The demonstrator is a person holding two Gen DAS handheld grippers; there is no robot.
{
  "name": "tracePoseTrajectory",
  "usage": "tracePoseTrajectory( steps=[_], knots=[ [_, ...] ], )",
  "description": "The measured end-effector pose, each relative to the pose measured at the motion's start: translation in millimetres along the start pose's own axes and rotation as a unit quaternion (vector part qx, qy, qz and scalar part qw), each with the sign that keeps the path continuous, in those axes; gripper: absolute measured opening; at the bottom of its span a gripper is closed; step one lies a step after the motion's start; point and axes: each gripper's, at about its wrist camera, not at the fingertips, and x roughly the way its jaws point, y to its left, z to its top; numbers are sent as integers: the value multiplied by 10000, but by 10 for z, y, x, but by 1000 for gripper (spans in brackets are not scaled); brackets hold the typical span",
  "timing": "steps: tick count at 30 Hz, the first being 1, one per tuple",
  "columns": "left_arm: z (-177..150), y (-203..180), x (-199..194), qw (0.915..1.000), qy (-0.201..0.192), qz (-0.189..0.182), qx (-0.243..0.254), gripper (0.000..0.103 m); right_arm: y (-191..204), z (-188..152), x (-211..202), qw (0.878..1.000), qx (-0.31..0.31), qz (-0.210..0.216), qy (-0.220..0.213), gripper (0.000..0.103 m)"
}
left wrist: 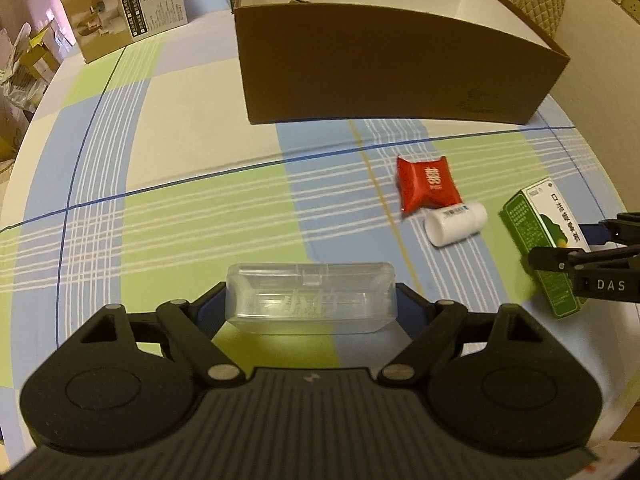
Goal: Organize objects
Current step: 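Carry the spray carton and clear plastic box over the brown box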
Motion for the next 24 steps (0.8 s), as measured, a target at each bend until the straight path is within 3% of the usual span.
tracePoseTrajectory(
  steps=[10,24],
  knots=[
    [110,-154,-360,9985,-505,-105,177,83,92,116,-394,9981,50,328,-518,52],
    [702,-234,-684,9906,-1329,-76,323,83,-30,746,-743,9906,-26,425,-1297,52]
  ],
)
